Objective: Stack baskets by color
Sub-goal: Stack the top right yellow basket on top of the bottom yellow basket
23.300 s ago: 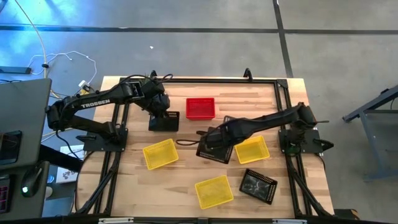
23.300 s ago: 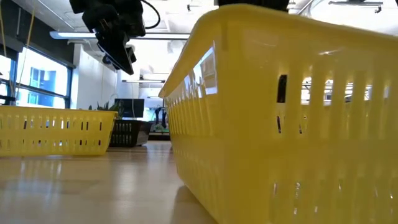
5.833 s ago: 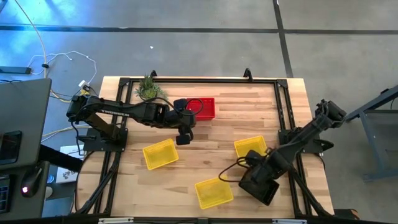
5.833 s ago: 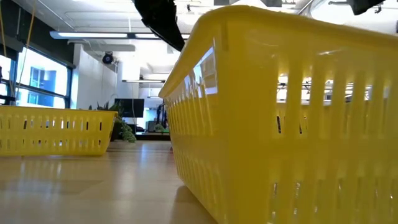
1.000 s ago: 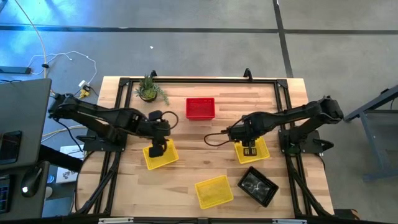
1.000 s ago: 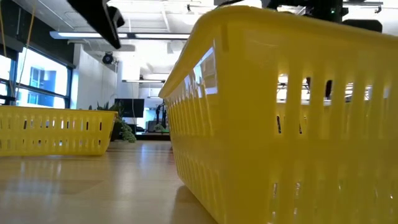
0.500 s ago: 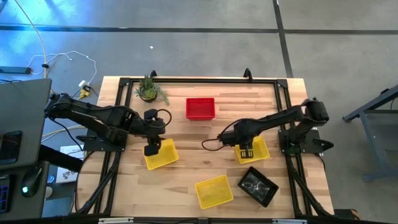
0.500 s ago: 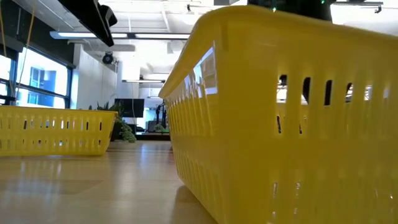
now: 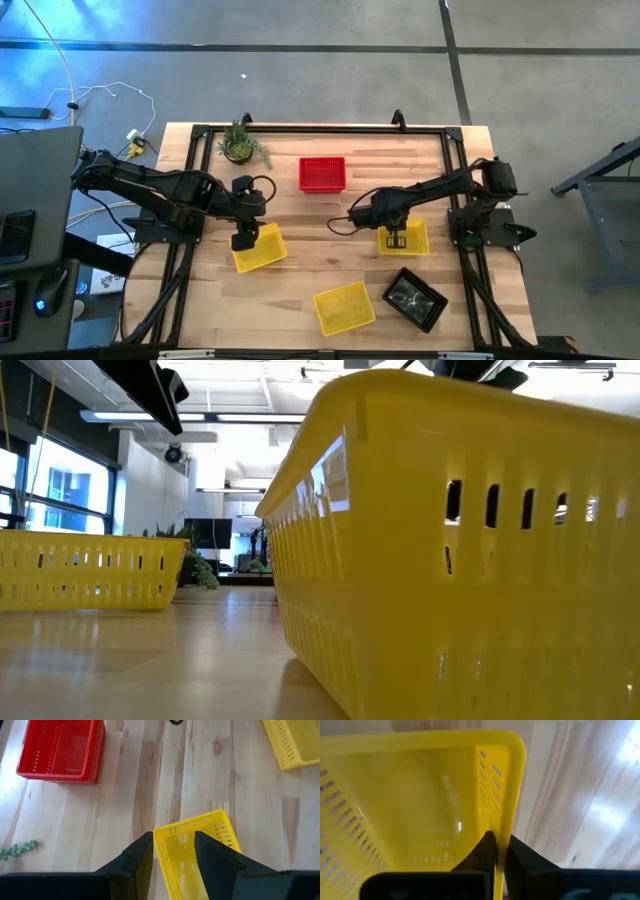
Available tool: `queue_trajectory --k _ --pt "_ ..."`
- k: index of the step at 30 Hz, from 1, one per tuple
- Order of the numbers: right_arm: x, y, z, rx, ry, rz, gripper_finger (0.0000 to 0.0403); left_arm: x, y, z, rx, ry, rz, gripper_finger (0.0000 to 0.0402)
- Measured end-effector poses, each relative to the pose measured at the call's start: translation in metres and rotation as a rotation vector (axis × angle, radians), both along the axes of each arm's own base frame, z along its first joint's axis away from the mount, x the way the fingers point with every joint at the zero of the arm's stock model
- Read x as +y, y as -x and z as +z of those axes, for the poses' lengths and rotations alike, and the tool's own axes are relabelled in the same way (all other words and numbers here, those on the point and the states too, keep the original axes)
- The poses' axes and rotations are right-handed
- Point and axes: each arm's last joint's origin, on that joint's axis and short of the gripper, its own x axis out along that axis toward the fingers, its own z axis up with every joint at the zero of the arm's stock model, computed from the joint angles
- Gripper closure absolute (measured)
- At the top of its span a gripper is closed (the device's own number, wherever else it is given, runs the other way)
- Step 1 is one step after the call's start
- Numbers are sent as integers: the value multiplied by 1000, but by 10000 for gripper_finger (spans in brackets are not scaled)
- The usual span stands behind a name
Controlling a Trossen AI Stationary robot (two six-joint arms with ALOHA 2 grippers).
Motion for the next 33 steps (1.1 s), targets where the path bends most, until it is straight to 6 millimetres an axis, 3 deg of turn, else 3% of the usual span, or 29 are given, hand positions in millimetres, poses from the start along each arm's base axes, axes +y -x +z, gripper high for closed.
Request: queue_trajectory --k 6,15,19,33 --pt "-8 6 5 41 17 -22 400 0 0 0 4 1 1 273" --pt "-11 17 34 -56 46 -95 402 1 5 -3 53 25 50 273" --pt "-10 16 59 -141 77 -137 402 1 6 -3 65 24 51 273" --pt "-3 -17 154 -505 49 -133 403 0 7 -4 76 37 46 273"
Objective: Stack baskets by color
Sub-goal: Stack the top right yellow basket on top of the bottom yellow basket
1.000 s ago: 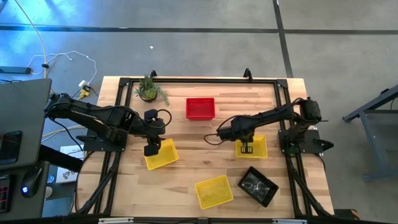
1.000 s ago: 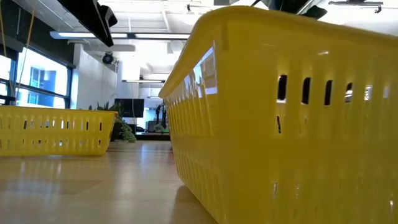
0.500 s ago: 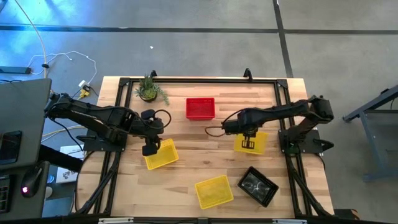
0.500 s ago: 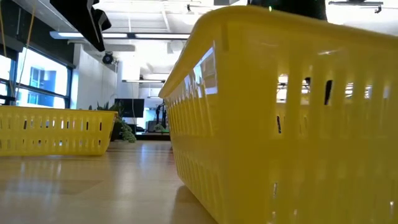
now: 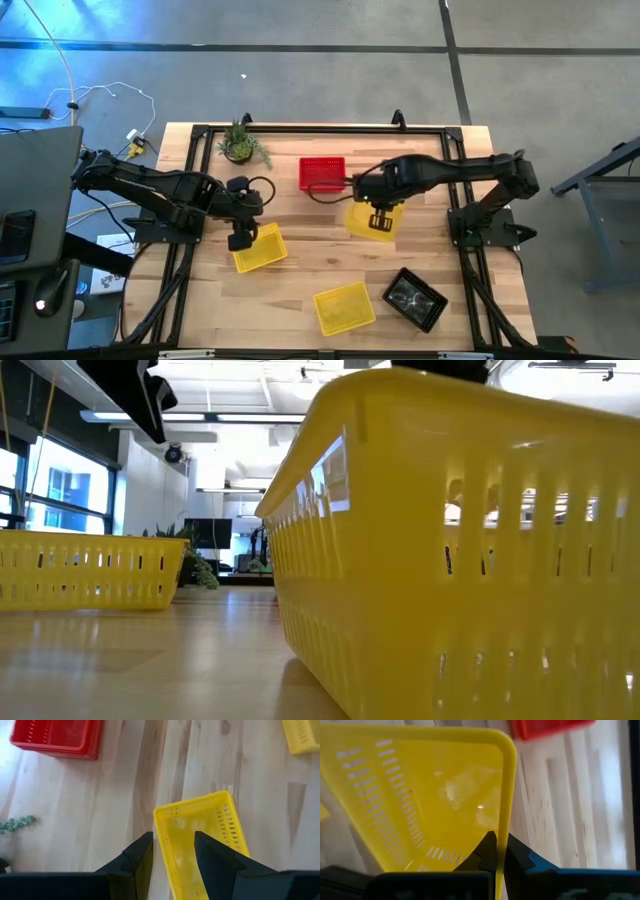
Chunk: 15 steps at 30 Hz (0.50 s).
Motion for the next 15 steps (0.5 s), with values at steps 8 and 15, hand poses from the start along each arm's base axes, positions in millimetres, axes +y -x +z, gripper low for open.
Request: queue_trajectory --k 8,15 --pt "17 -11 31 -188 -9 114 403 0 1 -1 12 19 7 273" --pt "41 -20 43 -333 -98 244 403 0 1 -1 10 36 24 273"
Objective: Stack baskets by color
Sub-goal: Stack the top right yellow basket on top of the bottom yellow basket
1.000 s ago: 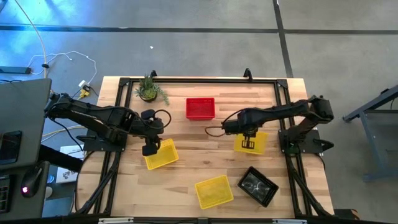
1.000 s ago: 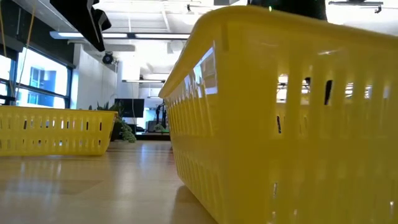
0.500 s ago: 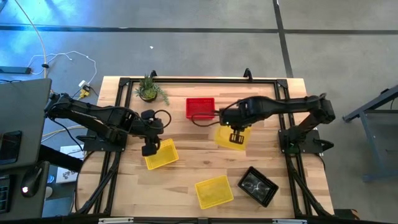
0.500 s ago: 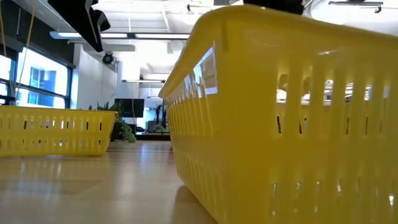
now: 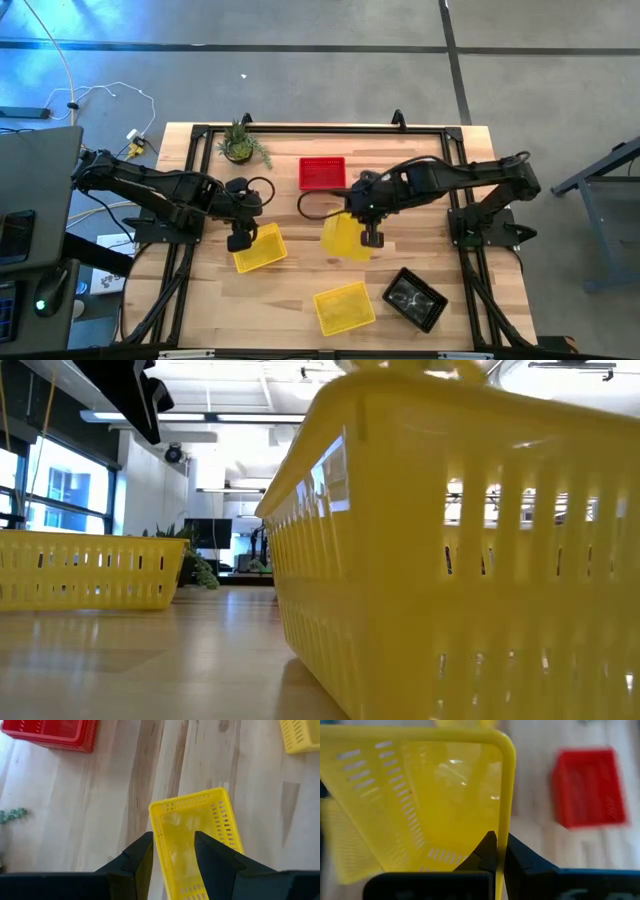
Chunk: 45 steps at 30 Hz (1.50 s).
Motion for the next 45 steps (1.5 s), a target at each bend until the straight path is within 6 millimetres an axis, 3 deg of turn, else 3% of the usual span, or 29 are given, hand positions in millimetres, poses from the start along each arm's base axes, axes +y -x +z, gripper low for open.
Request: queue_trajectory --k 9,17,27,45 --pt "29 -3 -1 -36 -50 113 403 -1 0 0 4 47 -10 273" --pt "41 -14 -9 -40 -159 174 403 -1 1 -1 13 53 -13 273" --pt "56 -34 -40 82 -285 256 403 -1 1 -1 20 60 -14 273" --pt "91 -57 -94 206 -288 390 403 -1 2 -1 20 69 5 273"
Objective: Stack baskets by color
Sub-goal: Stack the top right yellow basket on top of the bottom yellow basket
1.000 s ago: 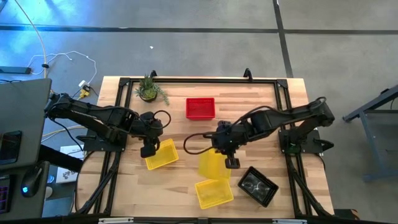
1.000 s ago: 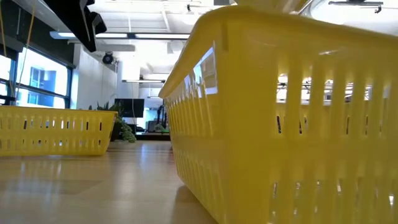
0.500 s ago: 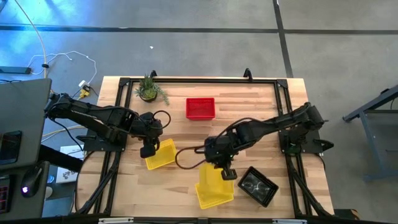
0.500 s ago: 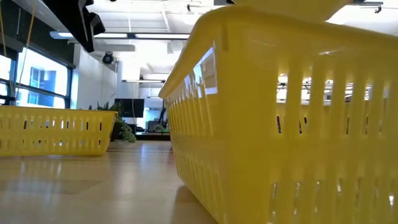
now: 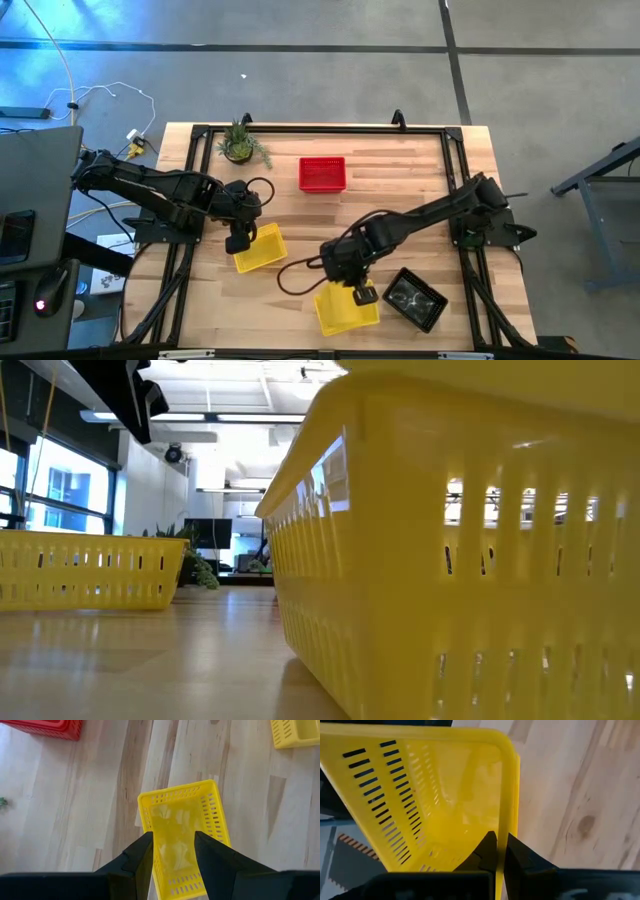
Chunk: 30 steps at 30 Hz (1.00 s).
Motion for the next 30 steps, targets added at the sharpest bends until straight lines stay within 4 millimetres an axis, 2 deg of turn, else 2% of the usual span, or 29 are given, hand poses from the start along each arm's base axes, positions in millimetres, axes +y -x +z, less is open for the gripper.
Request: queue_trajectory --k 12,16,22,30 --pt "3 -9 -33 112 26 28 403 0 0 0 0 0 0 273" --pt "-4 -10 -42 164 83 -2 403 0 0 0 -1 0 0 273" --pt "-18 -13 -44 172 142 -63 403 0 0 0 0 0 0 273" --pt "-22 -11 -45 193 135 -21 403 0 0 0 0 -1 -1 273"
